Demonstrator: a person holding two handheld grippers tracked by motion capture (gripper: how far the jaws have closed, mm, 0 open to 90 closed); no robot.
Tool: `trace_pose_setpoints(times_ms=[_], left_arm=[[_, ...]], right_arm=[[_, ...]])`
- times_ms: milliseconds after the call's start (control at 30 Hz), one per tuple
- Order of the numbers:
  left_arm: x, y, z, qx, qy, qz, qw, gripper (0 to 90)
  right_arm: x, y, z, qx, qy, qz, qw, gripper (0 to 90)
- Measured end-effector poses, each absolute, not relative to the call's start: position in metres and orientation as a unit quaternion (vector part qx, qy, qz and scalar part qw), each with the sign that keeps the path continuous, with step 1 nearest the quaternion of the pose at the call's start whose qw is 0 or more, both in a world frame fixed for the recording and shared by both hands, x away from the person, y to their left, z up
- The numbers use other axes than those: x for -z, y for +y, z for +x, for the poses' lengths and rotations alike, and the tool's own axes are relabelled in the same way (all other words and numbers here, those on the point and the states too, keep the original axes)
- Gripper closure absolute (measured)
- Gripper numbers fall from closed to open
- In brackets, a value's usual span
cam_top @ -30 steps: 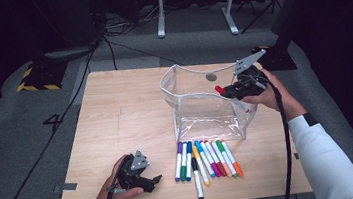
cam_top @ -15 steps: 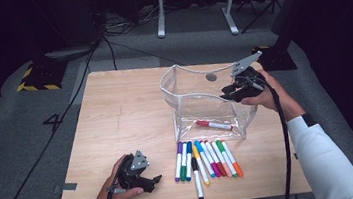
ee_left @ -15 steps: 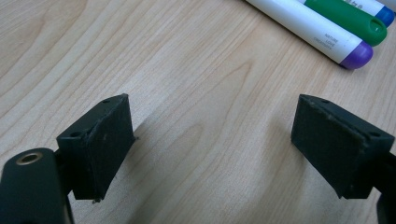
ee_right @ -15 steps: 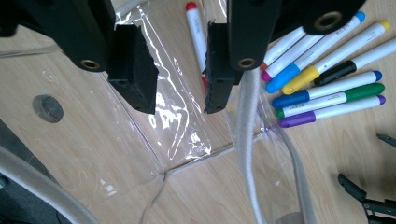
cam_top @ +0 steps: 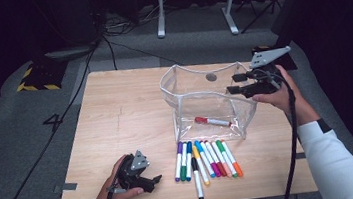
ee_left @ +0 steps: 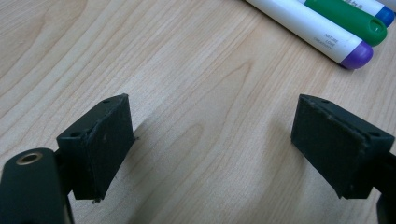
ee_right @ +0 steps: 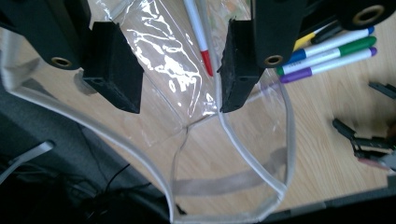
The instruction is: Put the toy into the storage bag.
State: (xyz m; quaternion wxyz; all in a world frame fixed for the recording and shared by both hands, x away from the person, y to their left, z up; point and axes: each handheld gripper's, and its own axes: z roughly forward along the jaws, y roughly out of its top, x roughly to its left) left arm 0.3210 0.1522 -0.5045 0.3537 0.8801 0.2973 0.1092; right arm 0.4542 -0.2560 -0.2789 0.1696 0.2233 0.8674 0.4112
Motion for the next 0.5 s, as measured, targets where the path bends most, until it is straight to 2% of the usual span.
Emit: trace_pose_setpoints(times_ms=[233, 500], left_arm=[[0.504, 0.152, 0.321, -0.110, 0.297, 0.880, 0.353, 13.2], [0.504, 0.152, 0.321, -0.110, 0.297, 0.880, 0.353, 13.2]], right_arm=[[0.270, -0.287, 0.411, -0.458, 0.836, 0.229, 0.195, 46.5], [0.307, -0.311, 0.368, -0.464, 0.829, 0.233, 0.210, 45.1]])
